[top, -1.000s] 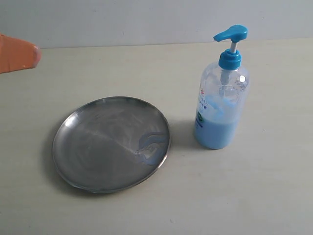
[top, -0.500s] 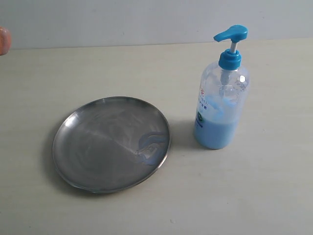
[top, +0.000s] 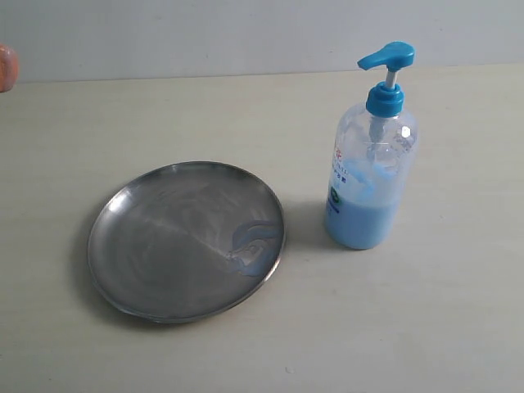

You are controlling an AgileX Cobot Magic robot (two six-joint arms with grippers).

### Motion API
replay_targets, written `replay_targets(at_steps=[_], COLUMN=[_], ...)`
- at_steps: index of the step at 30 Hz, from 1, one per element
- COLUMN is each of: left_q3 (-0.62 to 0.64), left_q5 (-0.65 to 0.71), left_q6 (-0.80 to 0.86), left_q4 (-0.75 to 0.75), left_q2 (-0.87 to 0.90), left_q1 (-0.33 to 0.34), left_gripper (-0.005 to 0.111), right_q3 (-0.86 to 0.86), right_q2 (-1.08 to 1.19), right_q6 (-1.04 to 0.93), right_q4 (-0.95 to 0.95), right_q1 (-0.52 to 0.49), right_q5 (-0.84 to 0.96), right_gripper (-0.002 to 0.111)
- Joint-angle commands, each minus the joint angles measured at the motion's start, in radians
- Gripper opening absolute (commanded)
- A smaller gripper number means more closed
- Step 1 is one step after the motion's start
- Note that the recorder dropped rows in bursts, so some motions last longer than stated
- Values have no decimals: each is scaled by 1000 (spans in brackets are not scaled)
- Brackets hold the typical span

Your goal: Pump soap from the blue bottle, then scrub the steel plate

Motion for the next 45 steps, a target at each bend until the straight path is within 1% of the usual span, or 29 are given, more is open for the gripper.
replay_targets(at_steps=[1, 9, 11, 15, 19, 24, 27, 30, 34, 45], left_q3=[6, 8, 24, 93, 197, 326, 397, 471, 563, 728], left_q5=[-4, -3, -35, -212, -399, -549, -606, -656, -687, -706], left_q6=[-1, -1, -1, -4, -4, -4, -9, -32, -74, -109], left_q4=[2, 14, 26, 28, 28, 28, 28, 28, 29, 38], left_q2=[-4, -4, -14, -44, -99, -182, -238, -299, -378, -555], left_q1=[1, 1, 1, 1, 1, 1, 11, 48, 113, 273], left_gripper=[0, 0, 0, 0, 0, 0, 0, 0, 0, 0], right_q3=[3, 3, 3, 3, 3, 3, 3, 3, 3, 3], right_q2=[-5, -5, -5, -5, -5, -5, -5, -5, -5, -5], right_q6=[1, 1, 1, 1, 3, 3, 3, 3, 3, 3], right_q4=[-6, -6, -6, -6, -6, -6, -6, -6, -6, -6], right_q1=[-4, -4, -4, -4, -4, -4, -4, -4, -4, -4], right_q5=[-8, -8, -8, -8, -8, -8, -8, -8, -8, -8], right_gripper=[0, 0, 0, 0, 0, 0, 0, 0, 0, 0])
